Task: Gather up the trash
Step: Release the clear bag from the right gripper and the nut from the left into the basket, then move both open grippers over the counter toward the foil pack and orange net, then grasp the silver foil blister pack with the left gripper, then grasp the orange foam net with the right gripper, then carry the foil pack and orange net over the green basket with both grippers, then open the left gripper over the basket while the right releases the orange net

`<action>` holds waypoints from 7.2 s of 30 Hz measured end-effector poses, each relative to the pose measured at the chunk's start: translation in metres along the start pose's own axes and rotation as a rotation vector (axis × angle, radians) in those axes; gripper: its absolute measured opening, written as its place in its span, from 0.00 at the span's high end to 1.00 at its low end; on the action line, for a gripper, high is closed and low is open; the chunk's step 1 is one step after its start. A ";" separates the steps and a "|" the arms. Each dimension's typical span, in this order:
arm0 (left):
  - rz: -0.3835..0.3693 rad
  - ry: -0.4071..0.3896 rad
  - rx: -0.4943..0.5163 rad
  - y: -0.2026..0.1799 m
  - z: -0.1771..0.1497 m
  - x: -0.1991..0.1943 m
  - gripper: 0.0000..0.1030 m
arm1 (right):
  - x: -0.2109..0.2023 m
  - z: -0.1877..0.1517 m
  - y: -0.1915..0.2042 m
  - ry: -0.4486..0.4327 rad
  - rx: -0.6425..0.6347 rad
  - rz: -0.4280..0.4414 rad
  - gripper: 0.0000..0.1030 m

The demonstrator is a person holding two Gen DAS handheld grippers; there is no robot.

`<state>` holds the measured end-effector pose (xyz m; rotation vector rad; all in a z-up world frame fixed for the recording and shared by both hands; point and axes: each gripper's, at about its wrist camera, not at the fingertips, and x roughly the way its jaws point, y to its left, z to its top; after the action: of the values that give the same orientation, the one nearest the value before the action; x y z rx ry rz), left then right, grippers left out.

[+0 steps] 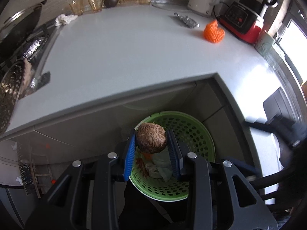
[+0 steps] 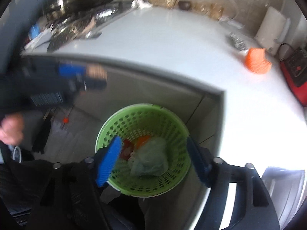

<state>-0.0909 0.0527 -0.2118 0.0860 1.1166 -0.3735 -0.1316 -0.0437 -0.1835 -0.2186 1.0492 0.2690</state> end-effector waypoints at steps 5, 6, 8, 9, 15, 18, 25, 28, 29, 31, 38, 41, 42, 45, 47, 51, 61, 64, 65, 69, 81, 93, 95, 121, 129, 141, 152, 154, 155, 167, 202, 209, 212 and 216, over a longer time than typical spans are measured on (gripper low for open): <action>-0.035 0.062 0.037 -0.015 -0.005 0.024 0.69 | -0.027 0.010 -0.019 -0.076 0.049 -0.049 0.18; -0.038 0.072 0.051 -0.019 -0.005 0.029 0.69 | -0.029 0.011 -0.022 -0.082 0.057 -0.053 0.18; -0.050 0.099 0.085 -0.029 -0.008 0.040 0.69 | -0.036 0.014 -0.029 -0.102 0.073 -0.066 0.18; -0.053 0.113 0.100 -0.032 -0.009 0.045 0.69 | -0.037 0.015 -0.032 -0.106 0.077 -0.069 0.18; -0.063 0.190 0.143 -0.047 -0.017 0.073 0.66 | -0.045 0.021 -0.043 -0.140 0.112 -0.077 0.18; -0.047 0.189 0.142 -0.049 -0.015 0.076 0.43 | -0.049 0.022 -0.046 -0.148 0.120 -0.078 0.18; -0.023 0.121 0.126 -0.050 -0.001 0.051 0.16 | -0.053 0.025 -0.050 -0.169 0.132 -0.077 0.18; -0.001 0.092 0.096 -0.046 0.008 0.036 0.15 | -0.055 0.028 -0.053 -0.177 0.134 -0.078 0.18; 0.013 0.078 0.087 -0.045 0.012 0.030 0.15 | -0.056 0.028 -0.054 -0.181 0.136 -0.079 0.18; 0.037 0.050 0.069 -0.042 0.019 0.018 0.13 | -0.057 0.031 -0.057 -0.190 0.139 -0.082 0.18; 0.100 -0.104 0.007 -0.034 0.053 -0.035 0.07 | -0.063 0.036 -0.073 -0.226 0.177 -0.109 0.08; 0.124 -0.143 -0.017 -0.030 0.068 -0.048 0.07 | -0.065 0.039 -0.082 -0.236 0.209 -0.130 0.05; 0.132 -0.153 -0.017 -0.029 0.072 -0.052 0.07 | -0.066 0.039 -0.084 -0.240 0.218 -0.136 0.04; 0.165 -0.191 -0.004 -0.027 0.085 -0.061 0.07 | -0.068 0.044 -0.094 -0.252 0.249 -0.159 0.02; 0.166 -0.211 0.005 -0.026 0.093 -0.065 0.07 | -0.069 0.047 -0.100 -0.258 0.272 -0.175 0.02; 0.152 -0.240 0.017 -0.025 0.110 -0.070 0.07 | -0.071 0.054 -0.114 -0.267 0.326 -0.203 0.02; 0.104 -0.262 0.067 -0.024 0.147 -0.063 0.07 | -0.060 0.074 -0.132 -0.261 0.393 -0.250 0.02; 0.083 -0.256 0.068 -0.021 0.159 -0.055 0.07 | -0.054 0.081 -0.135 -0.259 0.403 -0.262 0.02; 0.077 -0.254 0.067 -0.020 0.165 -0.051 0.07 | -0.052 0.083 -0.137 -0.257 0.410 -0.264 0.02; 0.051 -0.236 0.070 -0.019 0.194 -0.031 0.07 | -0.039 0.092 -0.153 -0.249 0.462 -0.271 0.02; -0.009 -0.159 0.026 -0.051 0.300 0.064 0.07 | 0.017 0.112 -0.221 -0.211 0.598 -0.324 0.02; 0.008 -0.037 -0.058 -0.087 0.360 0.176 0.07 | 0.070 0.122 -0.266 -0.175 0.680 -0.333 0.02; 0.015 -0.020 -0.071 -0.092 0.365 0.189 0.07 | 0.071 0.122 -0.268 -0.175 0.682 -0.333 0.02; 0.026 -0.011 -0.004 -0.100 0.379 0.214 0.57 | 0.088 0.116 -0.278 -0.152 0.699 -0.296 0.02; -0.014 -0.119 0.074 -0.083 0.372 0.169 0.57 | 0.106 0.130 -0.281 -0.150 0.733 -0.260 0.02; -0.013 -0.193 0.104 -0.043 0.344 0.119 0.56 | 0.138 0.152 -0.283 -0.140 0.735 -0.205 0.54; -0.036 -0.238 0.117 -0.016 0.311 0.075 0.56 | 0.094 0.158 -0.249 -0.190 0.657 -0.180 0.74; -0.063 -0.250 0.127 -0.014 0.297 0.059 0.56 | 0.076 0.159 -0.234 -0.204 0.618 -0.192 0.74; -0.072 -0.253 0.131 -0.012 0.291 0.052 0.56 | 0.068 0.158 -0.227 -0.209 0.597 -0.198 0.74; -0.103 -0.252 0.170 -0.012 0.170 -0.030 0.56 | -0.004 0.112 -0.138 -0.174 0.399 -0.170 0.74; -0.025 0.010 0.124 -0.037 0.004 -0.018 0.20 | -0.032 0.021 -0.080 -0.084 0.272 0.032 0.72; 0.119 -0.115 0.017 -0.005 0.031 -0.050 0.07 | -0.023 0.016 -0.071 -0.059 0.237 0.056 0.70; 0.169 -0.152 -0.041 0.008 0.038 -0.060 0.07 | -0.013 0.011 -0.060 -0.026 0.201 0.064 0.70; 0.200 -0.159 -0.093 0.018 0.039 -0.062 0.07 | 0.011 0.004 -0.038 0.037 0.130 0.066 0.68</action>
<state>-0.0753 0.0748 -0.1418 0.0837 0.9568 -0.1470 -0.1107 -0.0775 -0.1889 -0.0720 1.1080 0.2560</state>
